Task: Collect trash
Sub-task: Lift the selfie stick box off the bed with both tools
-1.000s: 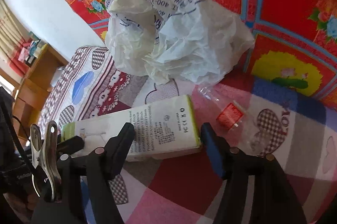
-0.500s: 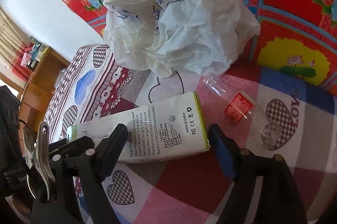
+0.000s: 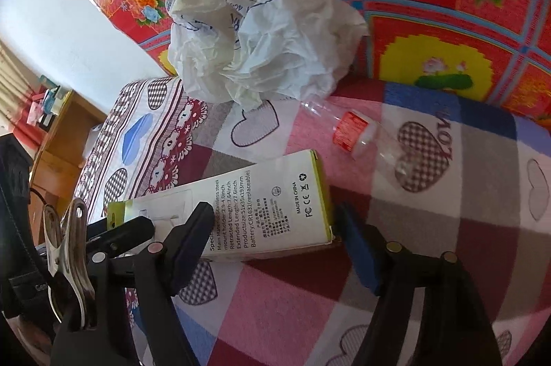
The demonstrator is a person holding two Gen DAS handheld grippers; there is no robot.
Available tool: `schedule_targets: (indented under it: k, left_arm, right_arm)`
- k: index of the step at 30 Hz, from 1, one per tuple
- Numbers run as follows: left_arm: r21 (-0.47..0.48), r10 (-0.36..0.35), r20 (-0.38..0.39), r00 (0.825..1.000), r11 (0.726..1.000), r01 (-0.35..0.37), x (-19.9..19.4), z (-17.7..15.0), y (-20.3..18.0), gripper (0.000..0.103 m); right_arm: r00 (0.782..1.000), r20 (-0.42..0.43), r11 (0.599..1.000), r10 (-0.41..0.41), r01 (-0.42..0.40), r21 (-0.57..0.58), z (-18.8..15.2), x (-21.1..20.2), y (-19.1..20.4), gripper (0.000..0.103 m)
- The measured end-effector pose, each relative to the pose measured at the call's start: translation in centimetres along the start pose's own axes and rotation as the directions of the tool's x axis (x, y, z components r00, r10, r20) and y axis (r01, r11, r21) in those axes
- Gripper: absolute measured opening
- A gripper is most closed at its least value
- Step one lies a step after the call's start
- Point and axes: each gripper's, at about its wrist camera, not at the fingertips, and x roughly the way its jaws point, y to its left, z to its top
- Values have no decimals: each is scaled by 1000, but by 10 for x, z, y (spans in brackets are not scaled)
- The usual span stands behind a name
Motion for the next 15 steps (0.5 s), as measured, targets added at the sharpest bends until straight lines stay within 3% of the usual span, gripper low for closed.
schedule_targets:
  k: [5,10,13,15]
  left_arm:
    - [74,14,7,1000,997,-14,-4,-5,-17,75]
    - [133,-32,-20,999,991,34,-8,-14,-37,73]
    - [155,-51,-42,998,986,57,-5,-20,-47,73]
    - [173,-54,-47,997,983,61,-6,-23,-52,72]
  right_arm:
    - [1000,24,1000,-19,19,19,-9,-16,-5,74]
    - [999,48,999,-19,17,50,-20,-33,-9,70]
    - [995,67,995,-79,75,61,-28,-44,-13,69]
    - [994,75,993,-75,68,92,-34,-51,-21,69]
